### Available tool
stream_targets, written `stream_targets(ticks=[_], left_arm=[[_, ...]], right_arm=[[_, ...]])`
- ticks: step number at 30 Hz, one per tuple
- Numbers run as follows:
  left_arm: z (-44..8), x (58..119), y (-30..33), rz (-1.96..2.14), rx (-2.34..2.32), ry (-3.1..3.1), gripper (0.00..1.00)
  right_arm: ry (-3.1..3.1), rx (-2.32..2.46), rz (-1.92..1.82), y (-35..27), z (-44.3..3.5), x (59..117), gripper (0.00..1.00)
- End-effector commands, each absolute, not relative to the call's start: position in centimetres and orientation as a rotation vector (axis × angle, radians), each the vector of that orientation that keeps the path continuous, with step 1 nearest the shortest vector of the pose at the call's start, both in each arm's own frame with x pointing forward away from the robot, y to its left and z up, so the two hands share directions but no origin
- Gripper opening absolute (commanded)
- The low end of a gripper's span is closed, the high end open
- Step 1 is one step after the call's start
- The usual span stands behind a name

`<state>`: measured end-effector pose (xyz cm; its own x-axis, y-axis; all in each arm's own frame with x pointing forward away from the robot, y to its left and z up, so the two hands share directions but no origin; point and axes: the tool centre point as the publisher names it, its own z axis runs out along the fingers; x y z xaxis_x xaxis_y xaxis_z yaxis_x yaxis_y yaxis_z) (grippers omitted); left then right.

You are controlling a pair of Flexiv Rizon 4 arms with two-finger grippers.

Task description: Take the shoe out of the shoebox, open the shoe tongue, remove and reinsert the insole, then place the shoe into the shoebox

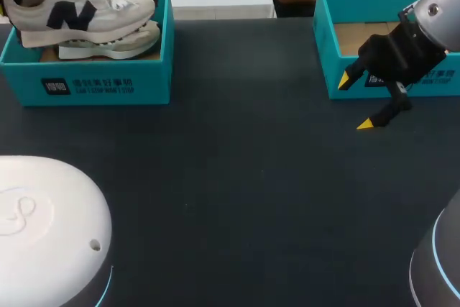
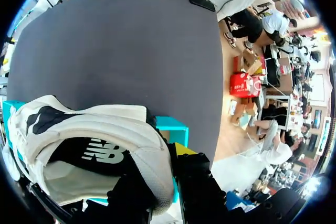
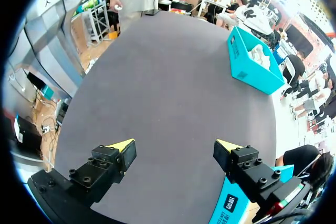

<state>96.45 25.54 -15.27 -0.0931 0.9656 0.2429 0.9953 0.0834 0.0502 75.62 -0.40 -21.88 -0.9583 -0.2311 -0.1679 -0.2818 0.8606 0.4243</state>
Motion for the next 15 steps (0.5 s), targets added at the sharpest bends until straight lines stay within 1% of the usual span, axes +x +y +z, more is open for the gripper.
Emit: stream_targets(ticks=[1, 10, 15], left_arm=[[-15.3, 90.2, 22.9, -0.500, -2.059, -2.217, 0.00], [-17.6, 84.1, 16.6, -0.432, -2.100, -2.175, 0.00], [-18.6, 81.8, 13.4, -0.350, -2.170, -2.154, 0.00]], right_arm=[[2.925, -0.404, 0.688, -0.3, -21.9, 75.7, 1.00], [2.925, -0.404, 0.688, -0.3, -21.9, 75.7, 1.00], [2.925, -0.404, 0.688, -0.3, -21.9, 75.7, 1.00]])
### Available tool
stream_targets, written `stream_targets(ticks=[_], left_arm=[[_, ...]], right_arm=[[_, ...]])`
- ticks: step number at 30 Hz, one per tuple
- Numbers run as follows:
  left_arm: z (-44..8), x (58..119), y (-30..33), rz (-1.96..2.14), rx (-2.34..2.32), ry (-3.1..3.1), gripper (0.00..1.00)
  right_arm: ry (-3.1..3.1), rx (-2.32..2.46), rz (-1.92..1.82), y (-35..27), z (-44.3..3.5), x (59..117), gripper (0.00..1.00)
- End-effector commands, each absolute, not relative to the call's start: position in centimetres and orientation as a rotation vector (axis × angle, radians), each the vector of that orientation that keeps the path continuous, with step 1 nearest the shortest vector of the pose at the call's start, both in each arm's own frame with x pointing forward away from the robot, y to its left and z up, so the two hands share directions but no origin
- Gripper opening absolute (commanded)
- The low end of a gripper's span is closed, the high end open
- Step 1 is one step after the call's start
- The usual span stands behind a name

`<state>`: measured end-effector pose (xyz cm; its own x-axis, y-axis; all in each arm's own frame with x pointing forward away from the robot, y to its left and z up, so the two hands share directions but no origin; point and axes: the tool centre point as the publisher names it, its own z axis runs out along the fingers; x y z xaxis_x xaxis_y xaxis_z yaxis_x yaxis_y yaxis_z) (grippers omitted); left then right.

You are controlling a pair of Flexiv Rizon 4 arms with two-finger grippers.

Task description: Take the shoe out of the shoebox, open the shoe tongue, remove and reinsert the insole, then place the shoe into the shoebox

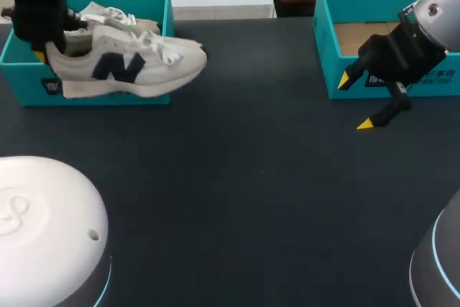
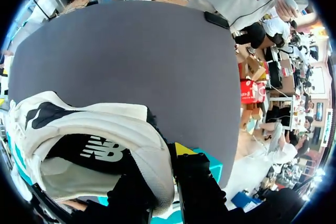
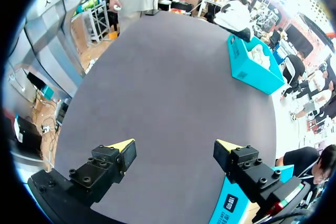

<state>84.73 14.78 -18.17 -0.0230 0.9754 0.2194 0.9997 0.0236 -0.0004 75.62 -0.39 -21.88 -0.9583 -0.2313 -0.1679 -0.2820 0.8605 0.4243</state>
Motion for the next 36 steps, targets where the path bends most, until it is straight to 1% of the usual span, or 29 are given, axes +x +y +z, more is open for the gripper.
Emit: stream_targets(ticks=[1, 4, 24, 26, 31, 33, 36], left_arm=[[-18.6, 81.4, 12.7, -0.338, -2.185, -2.163, 0.00], [-18.8, 80.1, 10.9, -0.303, -2.224, -2.135, 0.00], [-18.8, 80.1, 10.9, -0.303, -2.224, -2.135, 0.00], [-19.2, 79.5, 9.9, -0.345, -2.184, -2.172, 0.00], [-20.9, 78.5, 6.3, -0.267, -2.189, -2.184, 0.00], [-21.5, 78.1, 5.0, -0.310, -2.167, -2.211, 0.00], [-22.2, 77.5, 3.0, -0.218, -2.193, -2.200, 0.00]], right_arm=[[2.925, -0.404, 0.688, -0.3, -21.9, 75.7, 1.00], [2.925, -0.404, 0.688, -0.3, -21.9, 75.7, 1.00], [2.925, -0.404, 0.688, -0.3, -21.9, 75.7, 1.00], [2.925, -0.404, 0.688, -0.3, -21.9, 75.7, 1.00], [2.925, -0.404, 0.688, -0.3, -21.9, 75.7, 1.00], [2.925, -0.404, 0.688, -0.3, -21.9, 75.7, 1.00], [2.925, -0.404, 0.688, -0.3, -21.9, 75.7, 1.00]])
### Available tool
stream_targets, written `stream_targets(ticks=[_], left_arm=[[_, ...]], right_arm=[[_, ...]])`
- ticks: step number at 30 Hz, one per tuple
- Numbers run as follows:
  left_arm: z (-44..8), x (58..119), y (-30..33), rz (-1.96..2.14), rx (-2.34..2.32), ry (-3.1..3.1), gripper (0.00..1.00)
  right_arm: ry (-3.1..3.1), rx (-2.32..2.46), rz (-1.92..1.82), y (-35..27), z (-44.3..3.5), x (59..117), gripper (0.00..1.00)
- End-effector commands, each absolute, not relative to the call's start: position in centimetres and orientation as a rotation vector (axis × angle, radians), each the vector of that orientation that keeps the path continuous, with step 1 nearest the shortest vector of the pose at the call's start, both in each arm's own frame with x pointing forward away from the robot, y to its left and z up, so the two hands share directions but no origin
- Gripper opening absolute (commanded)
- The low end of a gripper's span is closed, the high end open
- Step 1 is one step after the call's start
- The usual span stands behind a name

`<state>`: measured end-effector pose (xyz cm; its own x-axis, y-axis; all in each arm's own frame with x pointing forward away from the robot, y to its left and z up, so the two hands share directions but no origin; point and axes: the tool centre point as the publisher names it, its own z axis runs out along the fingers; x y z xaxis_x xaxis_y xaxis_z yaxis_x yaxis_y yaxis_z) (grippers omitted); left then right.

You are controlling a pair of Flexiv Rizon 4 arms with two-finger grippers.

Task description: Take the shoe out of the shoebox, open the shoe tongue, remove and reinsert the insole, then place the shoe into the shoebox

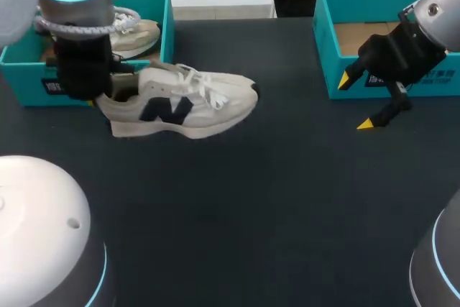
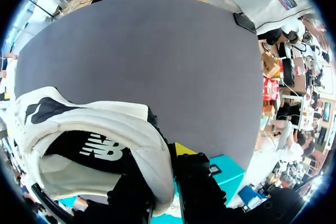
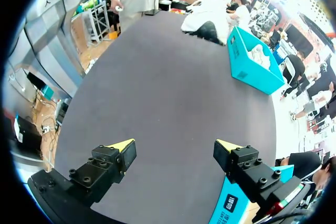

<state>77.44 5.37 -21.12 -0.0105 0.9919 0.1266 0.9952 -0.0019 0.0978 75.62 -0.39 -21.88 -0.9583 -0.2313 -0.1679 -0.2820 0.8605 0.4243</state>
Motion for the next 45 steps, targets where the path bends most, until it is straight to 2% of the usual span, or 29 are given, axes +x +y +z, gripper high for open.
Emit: stream_targets(ticks=[1, 16, 33, 45], left_arm=[[-22.5, 77.3, 2.4, -0.250, -2.173, -2.220, 0.00], [-27.8, 75.4, -4.3, -0.271, -2.203, -2.171, 0.00], [-35.7, 74.5, -6.3, -0.413, -2.137, -2.159, 0.00], [-38.7, 73.9, -6.6, -0.404, -2.075, -2.157, 0.00]], right_arm=[[2.925, -0.404, 0.688, -0.3, -21.9, 75.7, 1.00], [2.925, -0.404, 0.688, -0.3, -21.9, 75.7, 1.00], [2.925, -0.404, 0.688, -0.3, -21.9, 75.7, 1.00], [2.925, -0.404, 0.688, -0.3, -21.9, 75.7, 1.00]])
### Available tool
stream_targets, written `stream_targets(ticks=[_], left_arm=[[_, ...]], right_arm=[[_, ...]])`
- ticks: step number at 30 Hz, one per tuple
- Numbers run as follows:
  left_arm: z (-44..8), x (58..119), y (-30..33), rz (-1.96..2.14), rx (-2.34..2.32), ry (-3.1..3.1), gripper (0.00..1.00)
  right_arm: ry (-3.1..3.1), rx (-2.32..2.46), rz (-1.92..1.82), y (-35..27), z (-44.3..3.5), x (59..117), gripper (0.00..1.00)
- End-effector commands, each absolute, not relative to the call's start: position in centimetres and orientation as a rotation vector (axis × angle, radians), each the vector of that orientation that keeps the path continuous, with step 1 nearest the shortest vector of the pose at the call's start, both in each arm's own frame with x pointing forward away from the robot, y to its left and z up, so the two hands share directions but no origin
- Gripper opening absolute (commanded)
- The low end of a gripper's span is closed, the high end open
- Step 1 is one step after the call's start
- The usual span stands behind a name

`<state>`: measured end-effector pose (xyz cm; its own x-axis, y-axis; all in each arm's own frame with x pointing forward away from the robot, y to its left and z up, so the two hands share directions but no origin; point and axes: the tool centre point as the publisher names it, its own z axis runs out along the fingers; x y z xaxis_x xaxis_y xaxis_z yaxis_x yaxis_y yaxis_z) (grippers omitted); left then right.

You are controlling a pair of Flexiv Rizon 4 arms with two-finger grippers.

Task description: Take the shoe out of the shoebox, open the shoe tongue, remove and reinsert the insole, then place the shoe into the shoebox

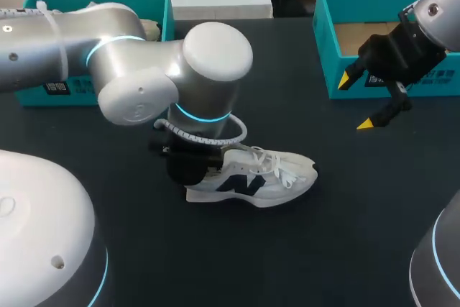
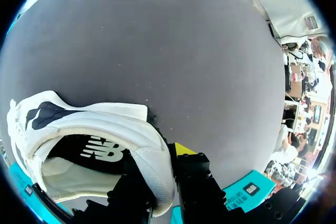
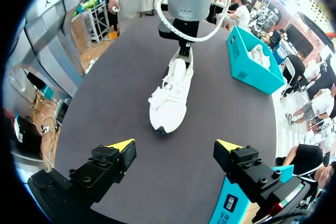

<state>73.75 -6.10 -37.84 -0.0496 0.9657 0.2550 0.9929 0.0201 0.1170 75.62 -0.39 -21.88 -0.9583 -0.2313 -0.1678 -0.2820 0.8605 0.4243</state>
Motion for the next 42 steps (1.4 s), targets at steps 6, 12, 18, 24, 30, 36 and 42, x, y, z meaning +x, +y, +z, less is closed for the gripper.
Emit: stream_targets(ticks=[6, 12, 18, 24, 30, 36, 42], left_arm=[[-38.2, 73.3, -6.1, -0.325, -2.066, -2.164, 0.75], [-34.8, 73.3, -5.1, -0.124, -2.053, -2.249, 1.00], [-31.1, 73.3, -3.8, 0.152, -2.033, -2.332, 1.00], [-28.1, 73.2, -1.6, 0.737, -1.849, -2.363, 1.00], [-27.8, 73.2, -1.6, 0.799, -1.840, -2.296, 1.00], [-27.8, 73.2, -1.6, 0.799, -1.840, -2.296, 1.00], [-27.8, 72.8, -0.2, 1.051, -1.548, -2.425, 1.00]], right_arm=[[2.925, -0.404, 0.688, -0.3, -21.9, 75.7, 1.00], [2.925, -0.404, 0.688, -0.3, -21.9, 75.7, 1.00], [2.925, -0.404, 0.688, -0.3, -21.9, 75.7, 1.00], [2.925, -0.404, 0.688, -0.3, -21.9, 75.7, 1.00], [2.925, -0.404, 0.688, -0.3, -21.9, 75.7, 1.00], [2.925, -0.404, 0.688, -0.3, -21.9, 75.7, 1.00], [2.925, -0.404, 0.688, -0.3, -21.9, 75.7, 1.00]])
